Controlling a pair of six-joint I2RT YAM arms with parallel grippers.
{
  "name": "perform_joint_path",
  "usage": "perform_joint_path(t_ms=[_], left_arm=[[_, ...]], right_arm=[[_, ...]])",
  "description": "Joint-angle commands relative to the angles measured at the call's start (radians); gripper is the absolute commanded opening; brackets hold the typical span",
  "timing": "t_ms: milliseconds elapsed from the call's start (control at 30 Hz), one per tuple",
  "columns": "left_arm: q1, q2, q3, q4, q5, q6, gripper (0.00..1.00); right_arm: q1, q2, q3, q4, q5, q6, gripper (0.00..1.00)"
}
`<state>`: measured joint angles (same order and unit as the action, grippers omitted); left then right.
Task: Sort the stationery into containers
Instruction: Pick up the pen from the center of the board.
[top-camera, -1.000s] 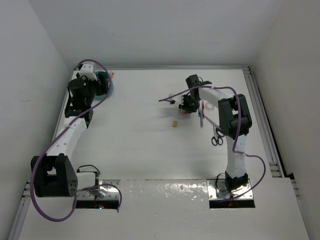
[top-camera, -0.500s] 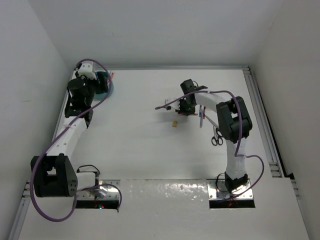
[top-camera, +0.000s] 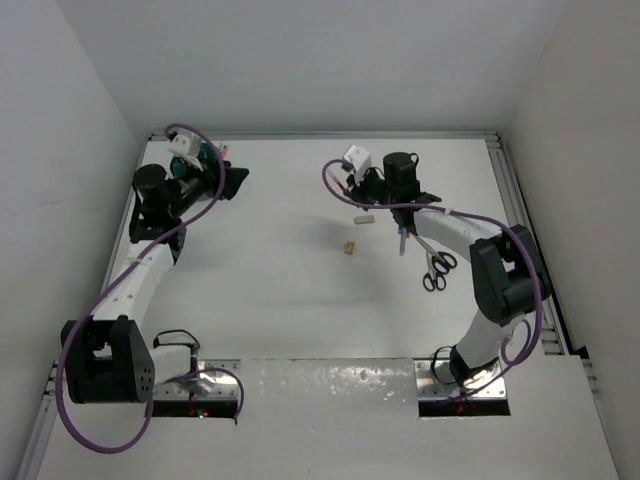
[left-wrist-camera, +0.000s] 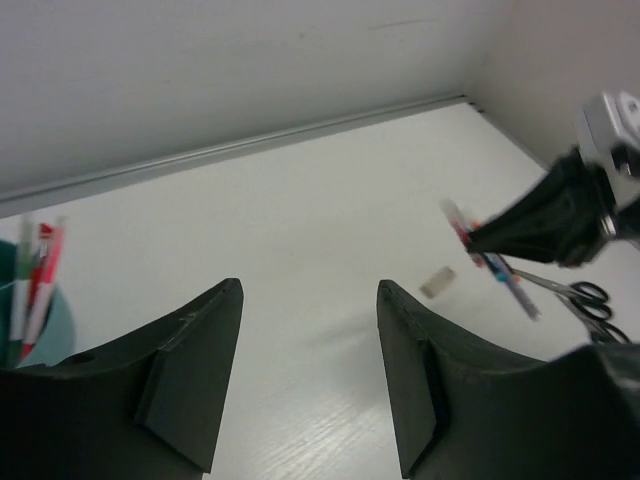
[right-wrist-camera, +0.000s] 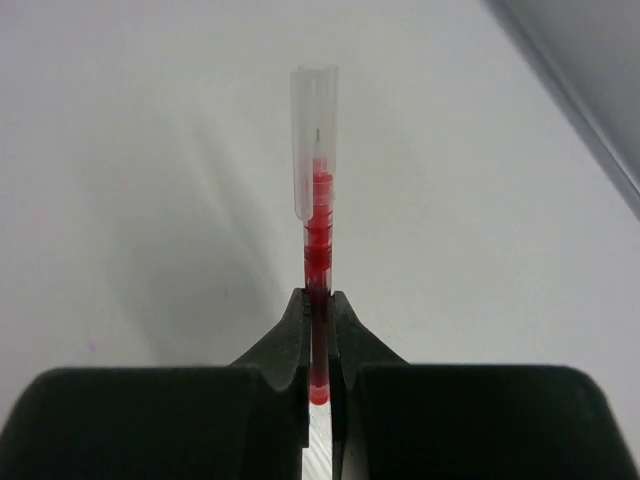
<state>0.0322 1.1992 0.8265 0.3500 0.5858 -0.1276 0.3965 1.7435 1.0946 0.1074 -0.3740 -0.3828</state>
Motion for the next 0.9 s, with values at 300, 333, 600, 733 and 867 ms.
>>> perform_joint_path(t_ms=[300, 333, 600, 733, 867], left_arm=[[-0.135, 0.037, 0.01, 0.161, 0.105, -0.165, 0.61], [-0.141, 0.039, 0.007, 0.171, 0.089, -0.165, 0.61], [-0.163, 0.054, -0.01, 0.213, -0.029, -0.214, 0.6], [-0.187, 0.059, -0.013, 0.239, -0.055, -0.19, 0.59], [-0.213, 0.066, -0.017, 0.259, -0.06, -0.182, 0.57]], right_arm=[[0.209, 0.1, 0.079, 0.896, 0.035, 0.7, 0.0], [0.225, 0.105, 0.086, 0.899, 0.035, 0.699, 0.0], [0.271, 0.087, 0.067, 0.9, 0.009, 0.641, 0.0], [0.278, 0.074, 0.041, 0.908, 0.015, 0.621, 0.0], [0.284, 0.073, 0.037, 0.902, 0.006, 0.614, 0.0]])
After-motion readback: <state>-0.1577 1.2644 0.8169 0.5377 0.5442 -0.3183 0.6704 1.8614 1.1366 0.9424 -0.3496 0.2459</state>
